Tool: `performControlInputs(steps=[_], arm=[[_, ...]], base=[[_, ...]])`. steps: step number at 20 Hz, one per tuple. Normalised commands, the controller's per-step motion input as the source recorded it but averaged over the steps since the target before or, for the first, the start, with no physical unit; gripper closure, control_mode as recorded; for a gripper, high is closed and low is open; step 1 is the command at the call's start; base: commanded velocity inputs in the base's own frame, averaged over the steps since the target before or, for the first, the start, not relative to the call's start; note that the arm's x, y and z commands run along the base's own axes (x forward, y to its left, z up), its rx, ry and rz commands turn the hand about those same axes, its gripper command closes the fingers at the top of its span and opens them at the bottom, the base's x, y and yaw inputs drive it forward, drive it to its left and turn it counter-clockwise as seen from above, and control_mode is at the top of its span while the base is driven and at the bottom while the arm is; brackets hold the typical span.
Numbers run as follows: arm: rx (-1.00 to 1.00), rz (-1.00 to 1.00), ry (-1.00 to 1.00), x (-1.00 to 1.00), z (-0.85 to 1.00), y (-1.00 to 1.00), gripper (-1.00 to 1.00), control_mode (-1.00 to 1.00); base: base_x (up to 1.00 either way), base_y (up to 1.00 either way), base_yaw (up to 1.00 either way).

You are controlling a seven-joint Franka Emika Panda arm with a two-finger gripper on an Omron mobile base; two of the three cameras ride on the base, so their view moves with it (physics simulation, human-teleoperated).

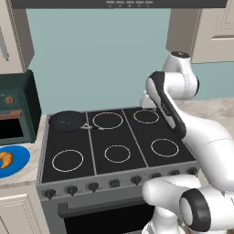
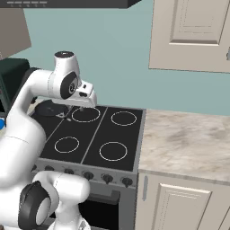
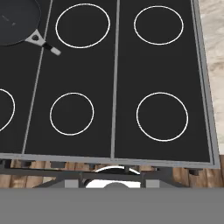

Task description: Pick the croissant and place it on the pan. Then turn on the stove to warm the croissant.

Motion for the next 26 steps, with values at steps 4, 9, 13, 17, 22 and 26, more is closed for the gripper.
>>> performControlInputs(steps=[4,9,13,17,22,26], arm=[[0.0,0.0,-0.01,0.0,0.0,0.16,-1.0,-1.0],[0.0,0.0,-0.07,0.0,0.0,0.46,-1.0,-1.0],[-0.03,0.08,-0.02,-0.07,0.0,0.59,-1.0,-1.0],[-0.12,0.11,0.0,-0.21,0.0,0.69,-1.0,-1.0],[-0.1,0.08,0.0,-0.3,0.0,0.64,-1.0,-1.0],[-0.02,0.11,0.0,-0.35,0.0,0.5,-1.0,-1.0]], base=[[0.0,0.0,0.0],[0.0,0.0,0.0],[0.0,0.0,0.0],[0.0,0.0,0.0],[0.0,0.0,0.0],[0.0,0.0,0.0]])
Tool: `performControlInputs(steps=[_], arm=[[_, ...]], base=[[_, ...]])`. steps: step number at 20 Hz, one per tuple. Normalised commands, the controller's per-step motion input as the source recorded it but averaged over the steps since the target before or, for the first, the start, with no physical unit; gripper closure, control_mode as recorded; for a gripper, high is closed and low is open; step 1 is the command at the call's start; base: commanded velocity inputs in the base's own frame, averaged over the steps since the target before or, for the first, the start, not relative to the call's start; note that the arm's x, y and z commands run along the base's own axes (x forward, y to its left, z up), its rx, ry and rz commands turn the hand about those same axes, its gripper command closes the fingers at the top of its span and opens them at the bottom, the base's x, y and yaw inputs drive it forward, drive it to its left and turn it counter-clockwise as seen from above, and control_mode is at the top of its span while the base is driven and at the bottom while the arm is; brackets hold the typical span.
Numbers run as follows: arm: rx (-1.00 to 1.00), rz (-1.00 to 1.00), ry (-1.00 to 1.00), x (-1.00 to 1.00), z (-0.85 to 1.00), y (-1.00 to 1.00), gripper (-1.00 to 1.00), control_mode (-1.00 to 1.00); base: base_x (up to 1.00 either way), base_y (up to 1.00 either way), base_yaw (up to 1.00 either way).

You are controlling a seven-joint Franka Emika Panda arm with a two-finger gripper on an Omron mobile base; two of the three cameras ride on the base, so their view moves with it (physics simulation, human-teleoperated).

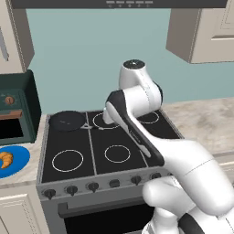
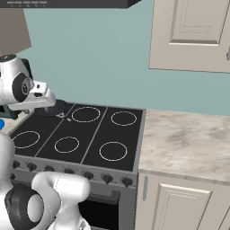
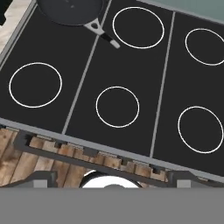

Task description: Pick the croissant and place it on the pan. Then turn on the stove to warm the croissant.

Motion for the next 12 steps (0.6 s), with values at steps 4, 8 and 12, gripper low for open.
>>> performControlInputs(steps=[4,8,12], arm=[[0.01,0.13,-0.02,-0.19,-0.01,0.56,-1.0,-1.0],[0.07,0.17,0.0,-0.02,-0.09,0.6,-1.0,-1.0],[0.1,0.13,0.0,0.0,-0.14,0.55,-1.0,-1.0]], base=[[0.0,0.0,0.0],[0.0,0.0,0.0],[0.0,0.0,0.0]])
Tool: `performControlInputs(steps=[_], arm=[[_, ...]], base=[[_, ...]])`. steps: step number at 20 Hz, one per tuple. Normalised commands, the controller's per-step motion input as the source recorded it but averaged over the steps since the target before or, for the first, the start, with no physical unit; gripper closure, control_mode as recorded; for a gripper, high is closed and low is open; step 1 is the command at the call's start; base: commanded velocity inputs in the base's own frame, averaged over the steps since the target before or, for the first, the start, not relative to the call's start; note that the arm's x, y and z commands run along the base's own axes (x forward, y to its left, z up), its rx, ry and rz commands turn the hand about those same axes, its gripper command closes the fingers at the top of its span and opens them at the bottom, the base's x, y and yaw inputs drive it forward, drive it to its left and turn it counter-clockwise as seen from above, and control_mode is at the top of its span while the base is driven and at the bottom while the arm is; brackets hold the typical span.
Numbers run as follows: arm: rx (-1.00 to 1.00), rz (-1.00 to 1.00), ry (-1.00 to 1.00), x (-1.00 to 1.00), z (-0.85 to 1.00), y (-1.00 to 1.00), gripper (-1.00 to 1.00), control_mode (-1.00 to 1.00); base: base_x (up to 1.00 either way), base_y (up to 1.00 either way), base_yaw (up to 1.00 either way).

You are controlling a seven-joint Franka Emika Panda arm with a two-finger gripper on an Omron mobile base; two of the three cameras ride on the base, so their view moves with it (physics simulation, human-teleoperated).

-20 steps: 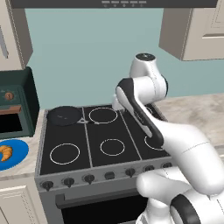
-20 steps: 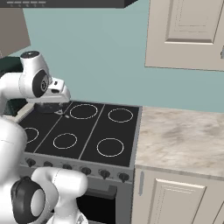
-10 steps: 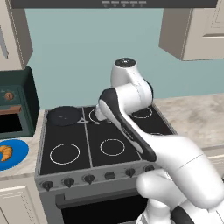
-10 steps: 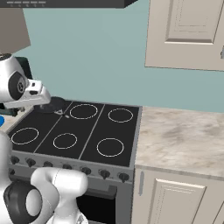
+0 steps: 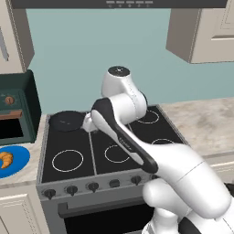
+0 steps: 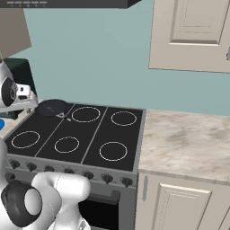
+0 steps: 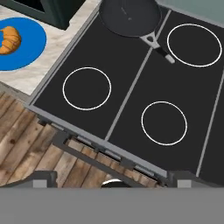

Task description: Pick the croissant and place it on the pan. Then turn on the stove to warm the croissant.

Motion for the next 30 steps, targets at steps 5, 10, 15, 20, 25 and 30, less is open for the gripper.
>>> performControlInputs(steps=[5,10,15,20,25,30], arm=[[0.13,0.07,0.0,0.03,-0.29,0.5,-1.0,-1.0],[0.1,0.01,0.01,0.05,-0.37,0.58,-1.0,-1.0],[0.04,0.0,0.01,0.14,-0.3,0.52,-1.0,-1.0],[0.03,0.0,0.01,0.22,-0.14,0.55,-1.0,-1.0],[0.01,0.0,0.03,0.25,-0.15,0.6,-1.0,-1.0],[0.0,0.0,0.01,0.19,-0.15,0.57,-1.0,-1.0]], base=[[0.0,0.0,0.0],[0.0,0.0,0.0],[0.0,0.0,0.0],[0.0,0.0,0.0],[0.0,0.0,0.0],[0.0,0.0,0.0]])
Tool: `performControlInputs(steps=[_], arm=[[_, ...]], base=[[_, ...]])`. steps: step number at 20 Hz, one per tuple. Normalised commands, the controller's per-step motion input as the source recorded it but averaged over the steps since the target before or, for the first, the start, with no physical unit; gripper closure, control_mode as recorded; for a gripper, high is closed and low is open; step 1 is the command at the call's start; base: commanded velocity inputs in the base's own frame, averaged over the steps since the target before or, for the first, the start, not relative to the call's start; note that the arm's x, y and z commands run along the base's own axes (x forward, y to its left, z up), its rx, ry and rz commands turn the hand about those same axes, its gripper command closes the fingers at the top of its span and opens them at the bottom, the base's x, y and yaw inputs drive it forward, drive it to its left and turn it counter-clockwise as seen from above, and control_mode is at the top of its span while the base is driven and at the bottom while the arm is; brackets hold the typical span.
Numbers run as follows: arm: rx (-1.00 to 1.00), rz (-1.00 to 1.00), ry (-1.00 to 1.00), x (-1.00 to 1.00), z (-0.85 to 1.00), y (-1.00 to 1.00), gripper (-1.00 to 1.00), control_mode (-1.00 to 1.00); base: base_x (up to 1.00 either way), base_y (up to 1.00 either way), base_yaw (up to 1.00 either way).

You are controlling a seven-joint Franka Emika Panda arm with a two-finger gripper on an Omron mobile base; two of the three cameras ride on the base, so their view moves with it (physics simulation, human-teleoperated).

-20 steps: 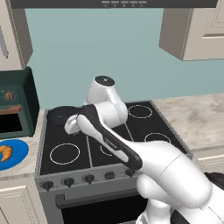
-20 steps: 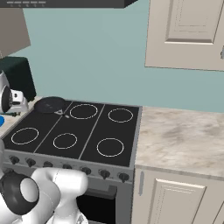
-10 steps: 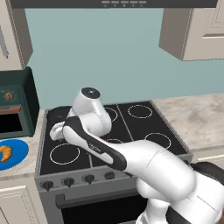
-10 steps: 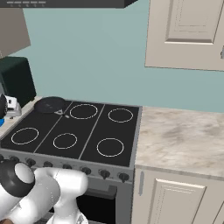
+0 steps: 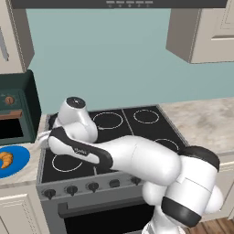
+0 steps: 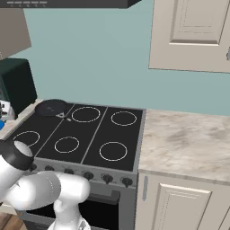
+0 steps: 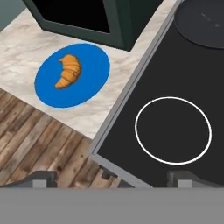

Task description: Pick the croissant and place it on the pan. Then turn on the stove to warm the croissant.

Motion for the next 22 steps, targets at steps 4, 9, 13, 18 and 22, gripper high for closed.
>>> performControlInputs(steps=[4,9,13,18,22], arm=[[0.0,0.0,0.0,0.17,-0.1,0.51,-1.0,-1.0],[0.0,0.0,0.0,0.23,-0.1,0.53,-1.0,-1.0],[0.0,0.0,0.0,0.24,-0.12,0.54,-1.0,-1.0],[0.0,0.0,0.0,0.19,-0.12,0.51,-1.0,-1.0],[0.0,0.0,0.0,0.19,-0.14,0.5,-1.0,-1.0]], base=[[0.0,0.0,0.0],[0.0,0.0,0.0],[0.0,0.0,0.0],[0.0,0.0,0.0],[0.0,0.0,0.0]])
